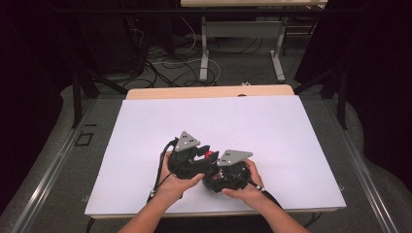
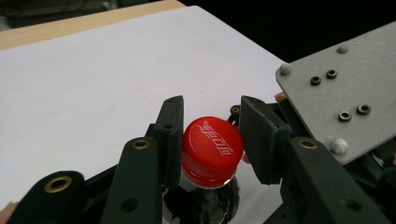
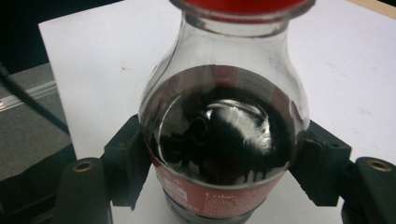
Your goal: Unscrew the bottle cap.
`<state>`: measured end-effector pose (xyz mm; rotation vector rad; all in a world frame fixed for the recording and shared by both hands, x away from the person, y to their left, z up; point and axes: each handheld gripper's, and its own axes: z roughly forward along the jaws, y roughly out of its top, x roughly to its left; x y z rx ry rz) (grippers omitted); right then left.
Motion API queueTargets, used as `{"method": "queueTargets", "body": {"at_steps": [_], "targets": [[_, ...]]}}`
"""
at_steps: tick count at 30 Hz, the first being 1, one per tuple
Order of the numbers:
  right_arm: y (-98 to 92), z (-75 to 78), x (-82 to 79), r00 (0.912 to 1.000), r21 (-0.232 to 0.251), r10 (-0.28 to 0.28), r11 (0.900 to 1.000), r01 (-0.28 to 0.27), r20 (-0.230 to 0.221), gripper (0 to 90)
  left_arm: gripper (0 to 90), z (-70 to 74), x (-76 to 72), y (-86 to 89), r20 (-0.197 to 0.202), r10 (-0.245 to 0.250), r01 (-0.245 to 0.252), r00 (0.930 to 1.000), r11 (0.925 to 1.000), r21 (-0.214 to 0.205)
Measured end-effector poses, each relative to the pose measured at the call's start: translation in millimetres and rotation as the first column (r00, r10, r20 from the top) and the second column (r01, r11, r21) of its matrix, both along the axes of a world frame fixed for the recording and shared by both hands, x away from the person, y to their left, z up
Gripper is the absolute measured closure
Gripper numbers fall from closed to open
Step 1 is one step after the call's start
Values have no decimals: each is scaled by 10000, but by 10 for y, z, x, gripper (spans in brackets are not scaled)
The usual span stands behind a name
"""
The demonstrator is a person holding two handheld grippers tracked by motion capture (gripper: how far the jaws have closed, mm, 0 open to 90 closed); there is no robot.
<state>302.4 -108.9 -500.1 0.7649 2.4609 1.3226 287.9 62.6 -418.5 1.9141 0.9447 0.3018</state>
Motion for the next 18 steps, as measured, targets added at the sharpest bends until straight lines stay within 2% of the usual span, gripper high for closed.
{"method": "queueTargets", "body": {"at_steps": [2,4,5,7,8,9,11,13,15,16,17,18], "targets": [[0,2,3,10000,-9,17,10000,-17,79,291,617,-5,-42,-34,50,406,-405,9992,9992,-30],[0,1,-1,9999,18,23,10000,-23,119,291,614,-4,-57,-45,118,458,-458,9989,9989,5],[0,1,-1,9999,18,23,10000,-23,119,291,614,1,-53,-34,121,309,-309,9994,9995,26],[-8,10,-5,10000,72,94,9999,-94,2,291,547,1,-28,1,231,63,-60,9997,9999,-140],[-8,10,-5,10000,72,94,9999,-94,2,291,547,4,-5,31,277,-212,219,9994,9995,-235],[-13,11,11,9996,38,239,9997,-240,171,291,517,7,18,64,339,-399,411,9986,9985,-362],[-18,12,9,9998,96,172,9998,-173,100,291,451,15,67,141,346,-766,787,9965,9948,-644],[-19,12,10,9997,113,210,9997,-211,81,291,449,25,121,214,169,-1257,1267,9919,9887,-803],[-10,17,4,9994,213,338,9992,-339,35,291,433,34,172,286,88,-2018,2016,9794,9742,-1012],[-10,19,1,9992,201,399,9990,-399,4,291,427,29,233,340,3,-2846,2830,9586,9531,-1075],[-5,18,-2,9988,211,487,9986,-487,-10,291,412,29,233,340,3,-2846,2830,9586,9531,-1075],[-7,25,-5,9982,106,601,9981,-600,-47,291,407,24,252,355,-228,-3193,3143,9474,9414,-1226]]}}
